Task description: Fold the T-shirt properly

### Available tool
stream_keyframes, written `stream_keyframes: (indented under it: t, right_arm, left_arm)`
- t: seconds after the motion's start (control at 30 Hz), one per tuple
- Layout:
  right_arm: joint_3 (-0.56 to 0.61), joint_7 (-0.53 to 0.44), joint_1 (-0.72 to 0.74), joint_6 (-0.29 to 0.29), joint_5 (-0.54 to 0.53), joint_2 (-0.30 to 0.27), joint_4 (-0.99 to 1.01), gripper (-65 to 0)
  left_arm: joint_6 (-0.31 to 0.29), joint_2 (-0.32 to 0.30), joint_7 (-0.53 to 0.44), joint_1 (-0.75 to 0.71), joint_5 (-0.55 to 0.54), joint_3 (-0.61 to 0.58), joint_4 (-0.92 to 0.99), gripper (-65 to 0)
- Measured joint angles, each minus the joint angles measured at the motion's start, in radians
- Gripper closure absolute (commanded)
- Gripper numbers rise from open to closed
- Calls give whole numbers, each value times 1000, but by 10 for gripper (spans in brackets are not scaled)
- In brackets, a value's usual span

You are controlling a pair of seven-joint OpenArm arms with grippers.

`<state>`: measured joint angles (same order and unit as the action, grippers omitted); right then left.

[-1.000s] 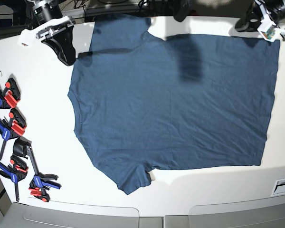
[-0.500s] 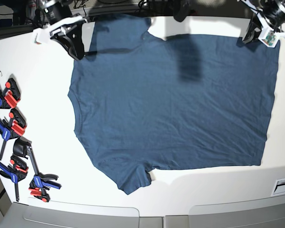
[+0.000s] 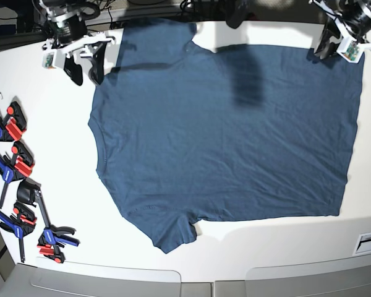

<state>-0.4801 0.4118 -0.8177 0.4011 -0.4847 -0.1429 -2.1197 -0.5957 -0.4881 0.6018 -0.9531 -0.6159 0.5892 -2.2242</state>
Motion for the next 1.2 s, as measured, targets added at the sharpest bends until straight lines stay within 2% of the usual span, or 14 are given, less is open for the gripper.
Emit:
stream_keyframes:
  t: [0.1,0.2,0.33,0.47,0.7,0.97,1.2]
  right_arm:
    - [-1,19,15,-9,6,-31,21,-287]
    - [-18,37,59,-9,-1,-37,77,-287]
    - [-31,44,104,-7,-60,-38,195,-287]
    - [-31,59,133,5,-122,-62,338,-287]
    - [-31,80,232,47,-180,-97,511,-287]
    - [-31,97,293,93,-227,-101,547,-287]
    - [-31,106,310,92,-231,-101,548,-287]
  left_arm:
    - [0,1,-3,13,0,0,32,-77]
    - [-1,1,-3,34,-5,0,81,-77]
    - [6,3,-3,70,-9,0,169,-77]
    - [5,3,-4,99,-39,0,239,-80]
    - [7,3,-2,103,-60,0,270,-166]
    - [7,3,-2,103,-60,0,270,-166]
    - [7,3,-3,103,-60,0,270,-166]
